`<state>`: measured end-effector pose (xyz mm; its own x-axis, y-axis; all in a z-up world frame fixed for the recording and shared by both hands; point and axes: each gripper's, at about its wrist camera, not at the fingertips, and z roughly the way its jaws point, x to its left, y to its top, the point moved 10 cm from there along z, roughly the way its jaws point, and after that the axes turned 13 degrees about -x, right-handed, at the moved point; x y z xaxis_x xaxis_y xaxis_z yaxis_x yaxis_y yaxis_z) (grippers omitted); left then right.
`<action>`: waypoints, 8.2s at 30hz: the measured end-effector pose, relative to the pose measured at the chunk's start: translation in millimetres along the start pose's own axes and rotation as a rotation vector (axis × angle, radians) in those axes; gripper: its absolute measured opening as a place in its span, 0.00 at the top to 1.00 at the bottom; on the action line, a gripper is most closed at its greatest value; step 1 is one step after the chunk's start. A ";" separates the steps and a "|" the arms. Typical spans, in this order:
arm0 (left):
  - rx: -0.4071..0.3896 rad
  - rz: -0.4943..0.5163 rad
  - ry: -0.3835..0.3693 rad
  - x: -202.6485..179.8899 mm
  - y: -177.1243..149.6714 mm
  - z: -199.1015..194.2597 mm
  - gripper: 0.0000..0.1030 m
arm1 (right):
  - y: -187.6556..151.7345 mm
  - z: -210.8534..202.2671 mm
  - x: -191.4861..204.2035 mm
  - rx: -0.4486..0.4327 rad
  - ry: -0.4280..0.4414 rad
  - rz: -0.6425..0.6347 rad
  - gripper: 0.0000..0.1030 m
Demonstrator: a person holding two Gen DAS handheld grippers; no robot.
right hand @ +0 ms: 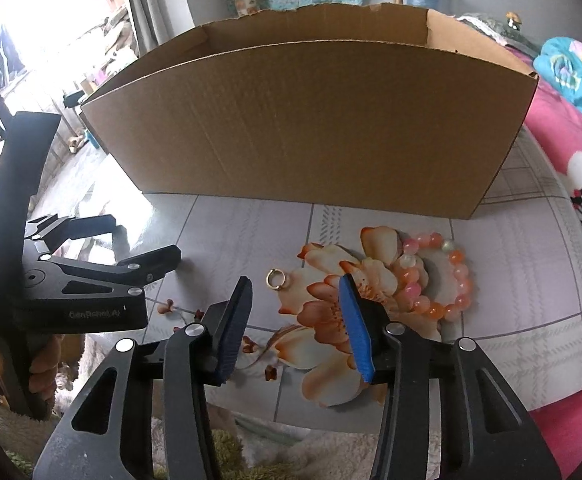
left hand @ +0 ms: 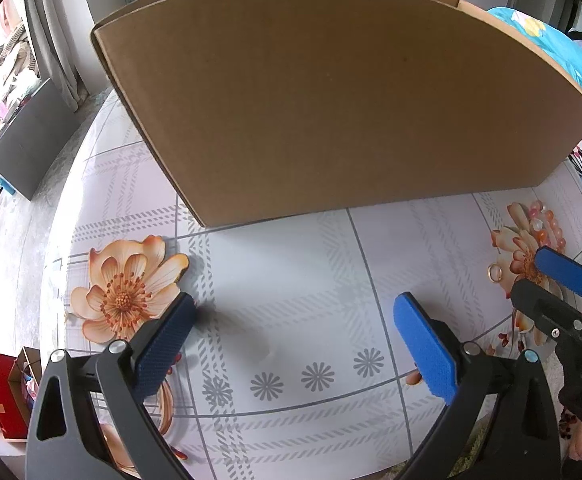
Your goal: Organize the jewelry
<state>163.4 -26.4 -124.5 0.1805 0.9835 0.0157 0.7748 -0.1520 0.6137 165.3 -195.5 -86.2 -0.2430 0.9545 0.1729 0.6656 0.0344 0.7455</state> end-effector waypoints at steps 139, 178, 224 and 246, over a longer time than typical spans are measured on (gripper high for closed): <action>-0.165 0.461 -0.383 -129.3 1.7 -22.9 0.90 | 1.1 -11.6 -65.4 -0.084 0.036 0.264 0.69; -0.394 0.338 -0.470 -96.0 85.9 -120.1 0.90 | 48.9 -21.8 -71.9 -0.096 -0.206 -0.045 0.93; 0.213 -0.033 -0.522 -58.4 190.6 37.1 0.54 | 156.4 108.3 -33.3 0.331 0.172 -0.197 0.89; -0.102 -0.343 -0.385 51.9 147.6 -34.9 0.19 | 149.2 27.7 -113.3 0.010 0.001 0.224 0.50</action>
<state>265.9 5.7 -5.5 0.1515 0.8646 -0.4791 0.7692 0.2012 0.6065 311.7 -290.3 -12.3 -0.0889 0.9383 0.3343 0.7101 -0.1756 0.6818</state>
